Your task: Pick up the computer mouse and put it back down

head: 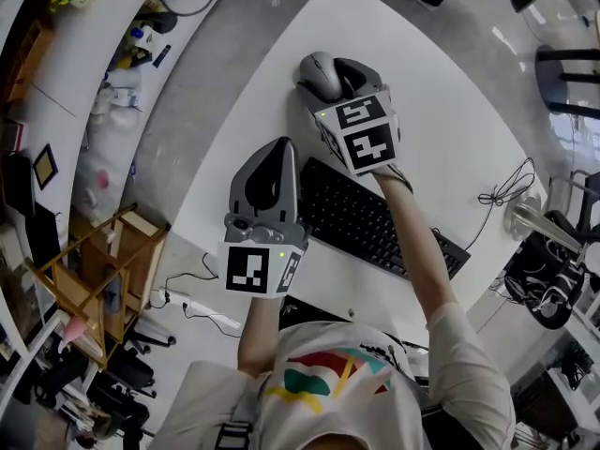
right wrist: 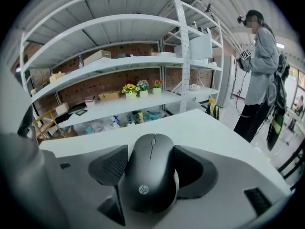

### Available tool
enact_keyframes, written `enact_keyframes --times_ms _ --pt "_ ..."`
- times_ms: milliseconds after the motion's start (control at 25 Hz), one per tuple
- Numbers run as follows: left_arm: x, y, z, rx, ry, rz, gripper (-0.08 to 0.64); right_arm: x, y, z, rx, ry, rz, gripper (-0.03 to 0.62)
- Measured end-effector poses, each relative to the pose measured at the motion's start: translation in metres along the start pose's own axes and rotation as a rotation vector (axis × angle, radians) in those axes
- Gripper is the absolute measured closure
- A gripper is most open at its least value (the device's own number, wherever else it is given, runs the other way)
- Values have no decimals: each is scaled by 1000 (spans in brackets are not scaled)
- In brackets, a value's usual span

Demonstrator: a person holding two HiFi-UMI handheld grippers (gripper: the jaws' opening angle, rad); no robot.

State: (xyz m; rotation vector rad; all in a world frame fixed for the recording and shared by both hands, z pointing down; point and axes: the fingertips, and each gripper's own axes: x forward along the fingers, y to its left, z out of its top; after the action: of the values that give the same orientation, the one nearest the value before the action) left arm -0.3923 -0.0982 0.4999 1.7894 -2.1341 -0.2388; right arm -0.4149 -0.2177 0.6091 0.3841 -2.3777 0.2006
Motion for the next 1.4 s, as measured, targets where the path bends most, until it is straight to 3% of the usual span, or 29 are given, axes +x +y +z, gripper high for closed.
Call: enact_keyframes --times_ms 120,360,640,800,880,960,1040,1080,1400 --pt "3 1 -4 -9 5 1 514 4 2 -1 -52 -10 -47 279" --pt "1 -14 4 2 -9 -11 514 -7 1 11 -37 -61 -19 279" --pt "-21 -31 52 54 -94 -5 514 -68 7 62 -50 -176 -41 279" --pt "-48 -78 83 84 -138 -56 514 -150 30 77 -60 -270 10 281" --pt "-63 -107 95 102 -154 -101 514 -200 38 83 -56 -339 -7 297" --pt "-73 -136 108 127 -177 -163 514 -253 35 92 -56 -422 -91 402" --pt "-82 -167 117 145 -193 -223 514 -308 32 91 -46 -491 -175 546" --pt "-87 -182 119 146 -191 -245 514 -334 32 85 -37 -511 -206 573" --pt "-137 -307 101 169 -143 -444 514 -505 44 -14 85 -579 -369 578"
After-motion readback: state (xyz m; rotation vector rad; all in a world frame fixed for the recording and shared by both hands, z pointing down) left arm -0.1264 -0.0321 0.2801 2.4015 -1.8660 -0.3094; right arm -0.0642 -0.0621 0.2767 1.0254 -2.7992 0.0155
